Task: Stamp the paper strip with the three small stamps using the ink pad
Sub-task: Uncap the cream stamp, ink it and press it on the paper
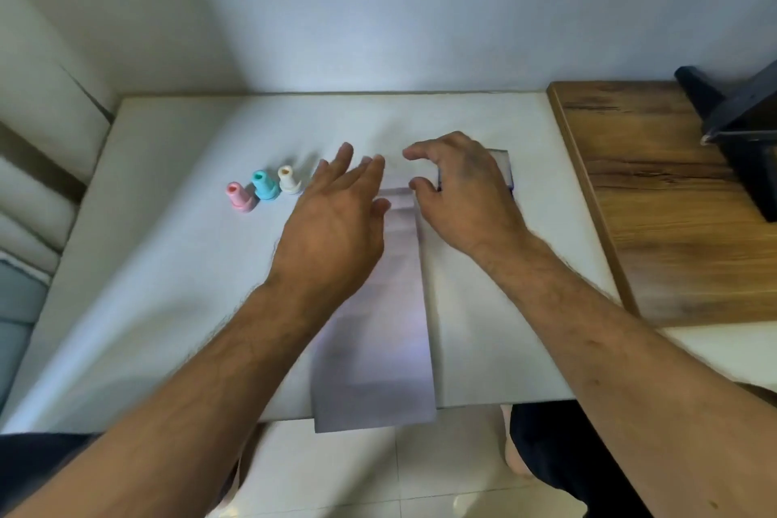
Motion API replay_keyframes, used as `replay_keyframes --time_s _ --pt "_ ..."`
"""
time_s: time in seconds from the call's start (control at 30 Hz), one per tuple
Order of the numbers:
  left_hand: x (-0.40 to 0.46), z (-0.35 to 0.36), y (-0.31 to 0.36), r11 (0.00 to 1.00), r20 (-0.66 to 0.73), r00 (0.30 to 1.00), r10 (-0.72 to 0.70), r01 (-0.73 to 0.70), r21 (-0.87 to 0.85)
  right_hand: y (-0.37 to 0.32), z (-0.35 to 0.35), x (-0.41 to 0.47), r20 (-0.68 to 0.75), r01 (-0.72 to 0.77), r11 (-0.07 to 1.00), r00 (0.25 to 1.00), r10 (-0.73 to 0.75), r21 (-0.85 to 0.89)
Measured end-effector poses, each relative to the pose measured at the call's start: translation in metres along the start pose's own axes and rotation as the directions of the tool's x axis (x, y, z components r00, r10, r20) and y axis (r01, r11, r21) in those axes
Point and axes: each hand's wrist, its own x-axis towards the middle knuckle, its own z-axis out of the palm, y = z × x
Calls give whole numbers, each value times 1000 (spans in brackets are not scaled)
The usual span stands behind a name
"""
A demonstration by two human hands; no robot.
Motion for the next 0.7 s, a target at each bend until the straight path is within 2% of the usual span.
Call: replay_keyframes --time_s 0.17,0.27,0.43,0.7 --pt "2 -20 -27 975 -173 960 -219 211 -63 -45 28 11 15 103 994 995 -104 33" --pt "2 -31 -41 950 -150 941 -304 288 -119 -68 47 22 73 144 989 987 -145 24" --pt "2 -46 -57 909 -140 908 -394 362 -206 -86 65 35 170 253 962 957 -233 -102" --pt "-1 -51 -66 878 -114 890 -441 402 -259 -100 72 34 90 201 971 978 -190 -126"
